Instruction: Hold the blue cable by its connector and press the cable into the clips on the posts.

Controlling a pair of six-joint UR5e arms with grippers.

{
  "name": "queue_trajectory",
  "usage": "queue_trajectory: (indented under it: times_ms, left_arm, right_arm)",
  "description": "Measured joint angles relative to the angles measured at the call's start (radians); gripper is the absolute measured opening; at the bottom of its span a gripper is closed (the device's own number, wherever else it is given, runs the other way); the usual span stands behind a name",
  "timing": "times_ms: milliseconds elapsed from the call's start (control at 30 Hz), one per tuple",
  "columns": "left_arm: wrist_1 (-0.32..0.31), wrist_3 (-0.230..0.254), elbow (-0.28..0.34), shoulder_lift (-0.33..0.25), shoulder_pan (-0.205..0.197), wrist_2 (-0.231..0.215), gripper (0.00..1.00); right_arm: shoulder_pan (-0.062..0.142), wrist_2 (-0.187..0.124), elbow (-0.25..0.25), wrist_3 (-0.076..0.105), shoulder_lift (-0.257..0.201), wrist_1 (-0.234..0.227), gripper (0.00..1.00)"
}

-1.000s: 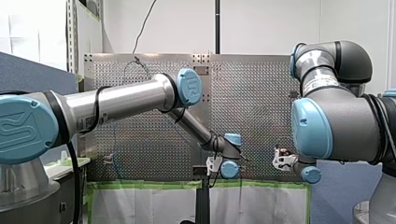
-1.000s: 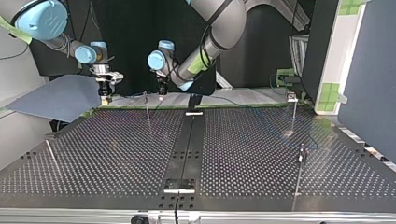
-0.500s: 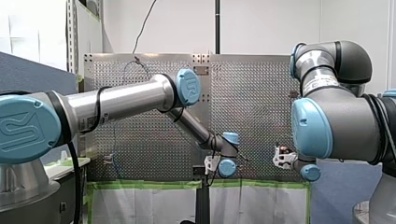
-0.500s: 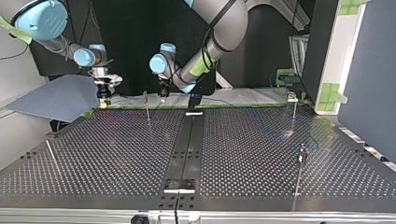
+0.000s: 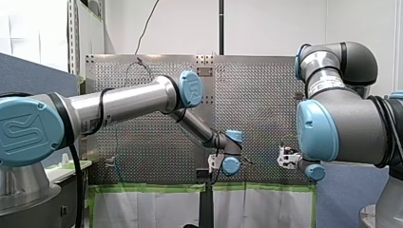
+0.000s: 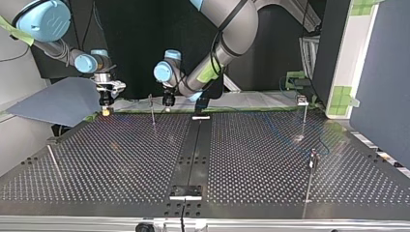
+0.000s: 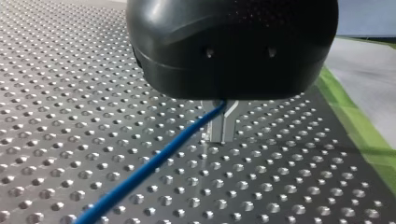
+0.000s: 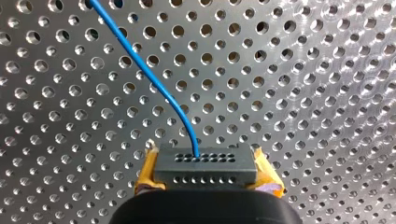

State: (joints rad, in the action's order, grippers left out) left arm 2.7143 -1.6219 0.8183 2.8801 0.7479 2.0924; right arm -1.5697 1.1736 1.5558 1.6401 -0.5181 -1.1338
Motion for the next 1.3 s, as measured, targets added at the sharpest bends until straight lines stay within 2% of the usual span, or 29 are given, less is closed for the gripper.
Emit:
queue_trajectory:
  times_ms: [333,633,1133,1167,1200,1267,1300]
  left_arm:
    - [0.024,-0.003,-0.061,0.001,-0.019,0.001,0.0]
    - [0.024,-0.015,-0.065,0.0,-0.038,-0.004,0.0]
    - [0.024,-0.018,-0.059,0.0,-0.04,-0.005,0.0]
    - [0.024,-0.019,-0.057,0.0,-0.04,-0.005,0.16]
    - [0.024,-0.02,-0.055,0.0,-0.04,-0.005,0.16]
    - [0.021,-0.021,-0.048,0.0,-0.04,-0.005,0.49]
    - [0.018,-0.022,-0.045,0.0,-0.04,-0.005,0.49]
  right_arm:
    - [-0.002,-0.004,-0.039,-0.001,-0.001,0.032,0.0]
    - [-0.004,-0.01,-0.062,0.001,0.0,0.045,0.0]
    - [-0.005,-0.011,-0.084,0.004,0.0,0.055,0.0]
    - [-0.006,-0.011,-0.085,0.004,0.0,0.056,0.0]
    - [-0.006,-0.011,-0.085,0.004,0.0,0.057,0.0]
    - [-0.007,-0.011,-0.085,0.003,0.0,0.059,0.0]
    - [-0.007,-0.012,-0.085,0.003,0.0,0.059,0.0]
